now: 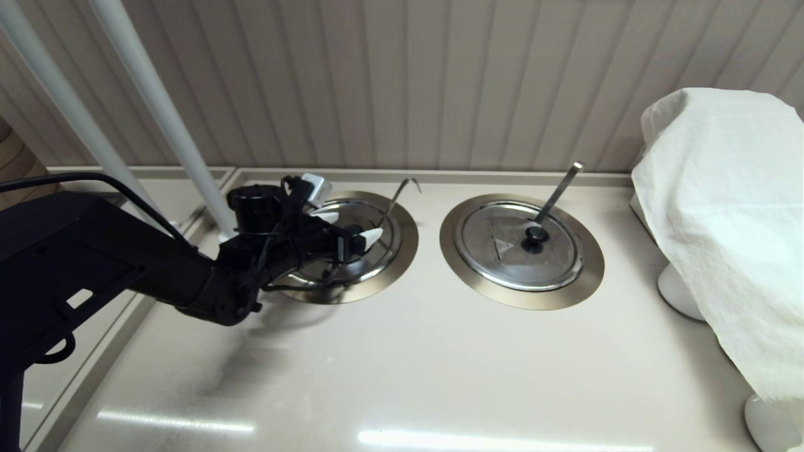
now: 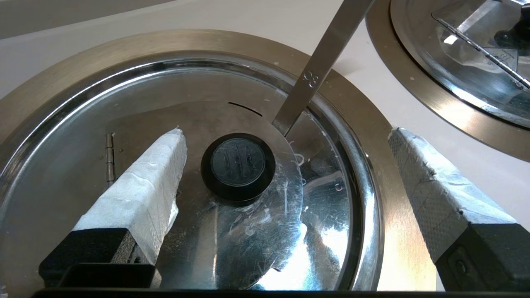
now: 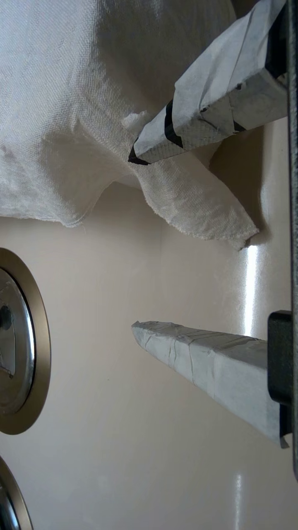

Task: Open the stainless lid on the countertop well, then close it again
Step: Put the spoon in the groove

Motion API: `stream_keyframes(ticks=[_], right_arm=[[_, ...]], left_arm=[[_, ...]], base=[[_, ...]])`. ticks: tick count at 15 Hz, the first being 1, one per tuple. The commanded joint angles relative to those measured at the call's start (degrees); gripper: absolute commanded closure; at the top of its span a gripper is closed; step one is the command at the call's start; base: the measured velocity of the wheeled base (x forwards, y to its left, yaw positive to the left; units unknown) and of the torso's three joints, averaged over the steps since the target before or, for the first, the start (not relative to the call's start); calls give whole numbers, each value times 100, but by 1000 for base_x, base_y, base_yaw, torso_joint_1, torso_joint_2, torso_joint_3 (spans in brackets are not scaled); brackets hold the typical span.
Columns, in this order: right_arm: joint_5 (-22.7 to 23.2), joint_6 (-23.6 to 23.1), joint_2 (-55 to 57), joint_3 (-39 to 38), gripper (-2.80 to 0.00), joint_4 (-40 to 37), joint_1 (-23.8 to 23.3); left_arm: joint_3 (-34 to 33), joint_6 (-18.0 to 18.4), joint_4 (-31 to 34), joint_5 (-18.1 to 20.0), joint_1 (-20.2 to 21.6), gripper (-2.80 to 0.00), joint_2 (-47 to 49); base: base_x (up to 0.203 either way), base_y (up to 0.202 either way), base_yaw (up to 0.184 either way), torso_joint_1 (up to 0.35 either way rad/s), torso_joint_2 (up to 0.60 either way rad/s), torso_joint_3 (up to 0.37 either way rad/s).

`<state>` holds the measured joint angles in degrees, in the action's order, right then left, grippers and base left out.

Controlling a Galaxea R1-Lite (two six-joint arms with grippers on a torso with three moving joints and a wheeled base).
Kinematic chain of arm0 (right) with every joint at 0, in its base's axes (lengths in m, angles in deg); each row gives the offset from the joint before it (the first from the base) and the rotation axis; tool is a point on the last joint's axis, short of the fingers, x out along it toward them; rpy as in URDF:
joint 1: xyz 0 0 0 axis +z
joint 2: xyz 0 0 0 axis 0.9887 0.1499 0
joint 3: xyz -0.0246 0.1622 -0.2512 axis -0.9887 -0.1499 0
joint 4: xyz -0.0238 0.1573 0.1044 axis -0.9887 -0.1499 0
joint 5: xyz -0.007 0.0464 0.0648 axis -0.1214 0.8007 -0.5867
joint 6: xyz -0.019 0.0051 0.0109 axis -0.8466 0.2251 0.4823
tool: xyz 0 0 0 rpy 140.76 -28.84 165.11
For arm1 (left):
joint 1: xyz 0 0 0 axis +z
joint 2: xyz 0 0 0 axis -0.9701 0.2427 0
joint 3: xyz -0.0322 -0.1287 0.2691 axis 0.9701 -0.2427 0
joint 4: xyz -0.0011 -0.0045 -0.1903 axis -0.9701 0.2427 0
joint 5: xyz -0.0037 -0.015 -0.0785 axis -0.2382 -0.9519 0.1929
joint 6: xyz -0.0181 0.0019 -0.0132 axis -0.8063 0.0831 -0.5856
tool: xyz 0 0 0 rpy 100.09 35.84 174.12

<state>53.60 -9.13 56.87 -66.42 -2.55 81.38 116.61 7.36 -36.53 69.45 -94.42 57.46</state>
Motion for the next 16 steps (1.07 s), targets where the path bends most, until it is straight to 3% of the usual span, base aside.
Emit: stream_keyframes(ticks=[1, 8, 16], right_arm=[[2, -2, -2, -1, -280, 0, 0], [2, -2, -2, -1, -280, 0, 0], [2, -2, -2, -1, -280, 0, 0]], left_arm=[[-6, 10, -29, 8, -6, -280, 33], [69, 36, -20, 414, -25, -280, 151], [1055, 176, 24, 416, -63, -280, 716]], base=[[0, 0, 0, 0, 0, 0], [0, 0, 0, 0, 0, 0], [0, 0, 0, 0, 0, 0]])
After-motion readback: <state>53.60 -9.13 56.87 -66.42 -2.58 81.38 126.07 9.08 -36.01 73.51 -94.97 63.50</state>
